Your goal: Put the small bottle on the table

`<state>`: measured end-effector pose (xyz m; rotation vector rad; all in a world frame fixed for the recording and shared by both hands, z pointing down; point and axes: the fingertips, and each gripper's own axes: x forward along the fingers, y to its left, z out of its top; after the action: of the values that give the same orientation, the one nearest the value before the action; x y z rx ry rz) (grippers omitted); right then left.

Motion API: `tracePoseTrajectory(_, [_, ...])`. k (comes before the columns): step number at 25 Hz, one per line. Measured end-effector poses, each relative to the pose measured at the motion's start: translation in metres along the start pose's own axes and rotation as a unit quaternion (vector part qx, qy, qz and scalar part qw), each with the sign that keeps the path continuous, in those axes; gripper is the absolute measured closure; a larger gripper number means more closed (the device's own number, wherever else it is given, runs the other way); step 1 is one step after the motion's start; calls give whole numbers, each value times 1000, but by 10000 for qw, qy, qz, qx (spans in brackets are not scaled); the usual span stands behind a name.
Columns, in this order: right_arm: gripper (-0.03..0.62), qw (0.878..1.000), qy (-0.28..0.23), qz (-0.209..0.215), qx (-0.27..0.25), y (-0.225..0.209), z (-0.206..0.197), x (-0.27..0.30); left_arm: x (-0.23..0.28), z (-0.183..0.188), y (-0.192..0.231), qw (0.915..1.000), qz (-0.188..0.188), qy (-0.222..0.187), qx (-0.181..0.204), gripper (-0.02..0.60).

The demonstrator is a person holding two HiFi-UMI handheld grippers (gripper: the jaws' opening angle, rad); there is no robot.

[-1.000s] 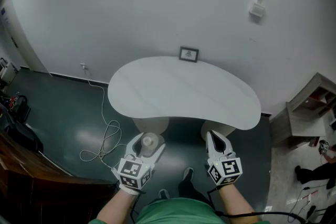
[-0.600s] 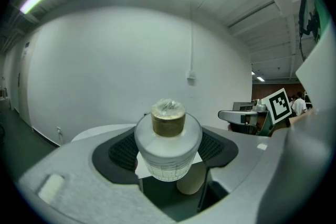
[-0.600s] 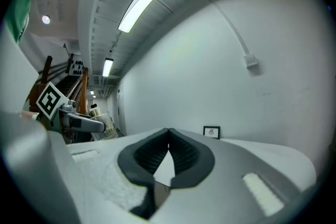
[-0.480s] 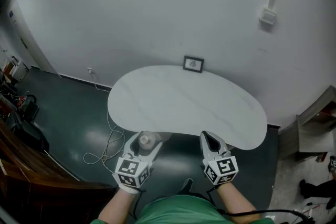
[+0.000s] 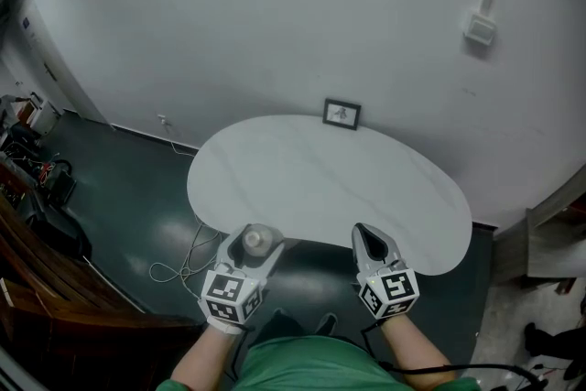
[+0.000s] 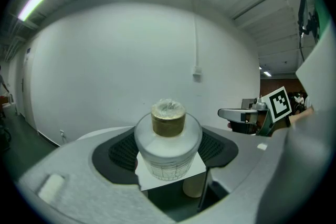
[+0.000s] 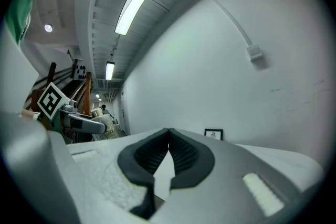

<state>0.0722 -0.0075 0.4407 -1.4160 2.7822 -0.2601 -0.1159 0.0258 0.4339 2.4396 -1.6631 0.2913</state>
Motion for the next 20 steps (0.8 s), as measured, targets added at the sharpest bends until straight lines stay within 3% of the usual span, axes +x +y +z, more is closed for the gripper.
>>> tracePoseTrajectory(9, [599,9992,-20,-367,-138,-29,9,35,46,7,44,9999,-29,-20,152,238])
tracePoseTrajectory(20, [599,9938,-186,-1055,-294,-68,34,102,127,38,112,9986,-424,-60,301,238])
